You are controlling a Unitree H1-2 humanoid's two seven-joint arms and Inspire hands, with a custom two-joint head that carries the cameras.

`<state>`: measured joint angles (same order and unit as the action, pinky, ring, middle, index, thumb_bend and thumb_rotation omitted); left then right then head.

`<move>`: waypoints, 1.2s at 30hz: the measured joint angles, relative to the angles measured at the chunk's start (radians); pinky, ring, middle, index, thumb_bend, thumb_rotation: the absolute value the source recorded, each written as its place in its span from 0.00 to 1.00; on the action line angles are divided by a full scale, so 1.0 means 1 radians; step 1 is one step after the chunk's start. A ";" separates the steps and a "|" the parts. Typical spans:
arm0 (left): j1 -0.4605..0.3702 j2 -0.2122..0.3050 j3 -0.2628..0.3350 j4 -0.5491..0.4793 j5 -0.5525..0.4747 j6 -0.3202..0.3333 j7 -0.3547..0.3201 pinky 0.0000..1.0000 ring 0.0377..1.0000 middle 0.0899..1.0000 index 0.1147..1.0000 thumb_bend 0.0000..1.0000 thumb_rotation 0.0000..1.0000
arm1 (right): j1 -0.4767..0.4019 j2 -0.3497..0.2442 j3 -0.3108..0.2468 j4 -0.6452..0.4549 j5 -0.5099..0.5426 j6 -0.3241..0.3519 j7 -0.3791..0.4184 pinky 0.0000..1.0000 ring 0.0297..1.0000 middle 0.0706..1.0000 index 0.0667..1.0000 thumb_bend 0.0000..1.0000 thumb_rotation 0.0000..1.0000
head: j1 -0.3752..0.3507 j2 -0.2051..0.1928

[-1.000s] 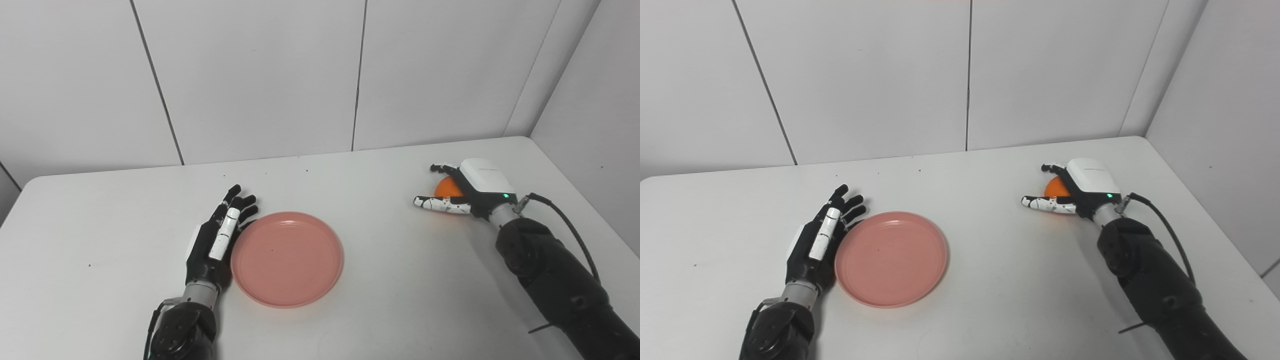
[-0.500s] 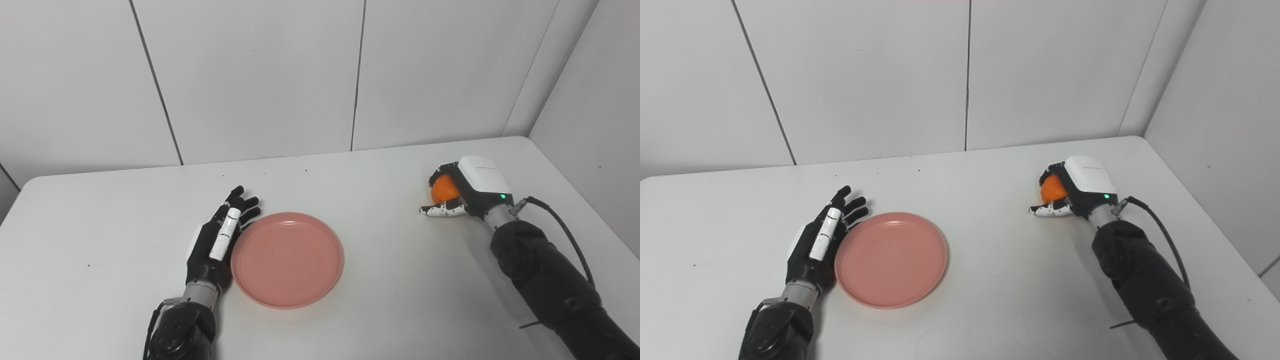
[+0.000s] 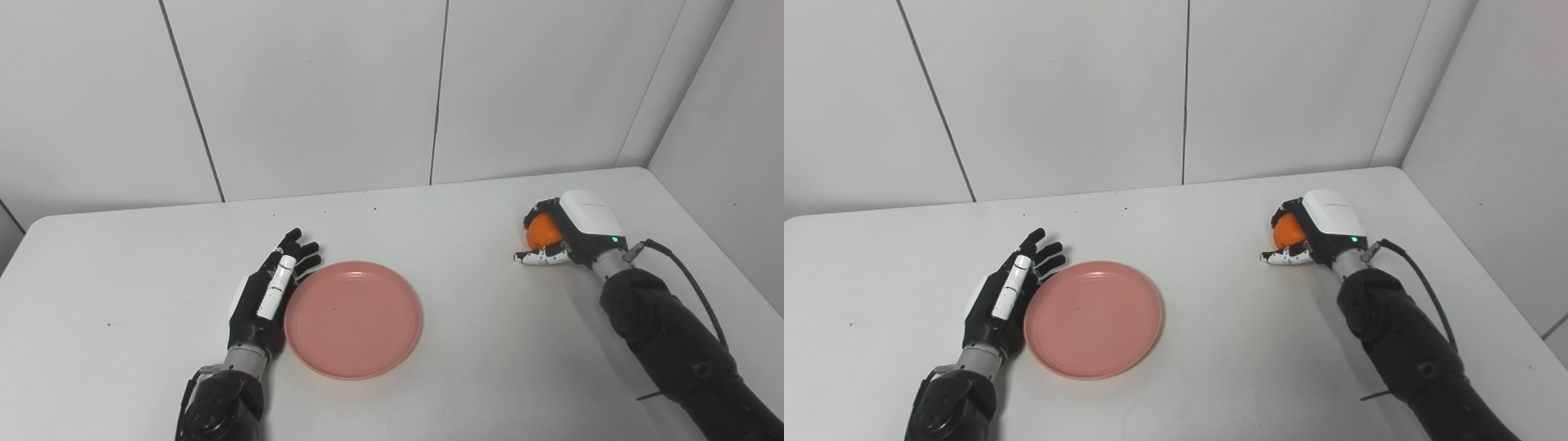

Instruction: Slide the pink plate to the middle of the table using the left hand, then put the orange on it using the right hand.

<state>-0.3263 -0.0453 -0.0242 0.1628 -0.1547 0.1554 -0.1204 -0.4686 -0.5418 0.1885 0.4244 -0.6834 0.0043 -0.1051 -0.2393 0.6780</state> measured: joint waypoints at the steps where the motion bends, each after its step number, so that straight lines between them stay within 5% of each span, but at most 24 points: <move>1: 0.000 0.000 0.000 0.000 0.000 0.000 0.000 0.78 0.81 0.79 0.84 0.74 0.70 | 0.000 0.000 0.000 -0.004 0.000 0.000 0.005 0.39 0.45 0.53 0.46 0.50 0.16 | 0.000 0.000; 26: 0.000 -0.011 -0.002 0.000 0.001 -0.001 -0.005 0.78 0.82 0.81 0.86 0.74 0.69 | 0.004 -0.023 0.001 -0.232 0.005 -0.025 0.064 0.37 0.43 0.52 0.46 0.49 0.16 | 0.048 -0.006; 36: 0.000 -0.031 -0.009 0.008 0.010 -0.014 0.004 0.78 0.82 0.81 0.88 0.77 0.68 | -0.013 -0.006 0.001 -0.337 0.012 -0.126 0.064 0.32 0.38 0.47 0.45 0.49 0.16 | 0.080 -0.005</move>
<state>-0.3265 -0.0760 -0.0333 0.1710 -0.1448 0.1414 -0.1161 -0.4812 -0.5475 0.1890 0.0876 -0.6715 -0.1221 -0.0414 -0.1595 0.6734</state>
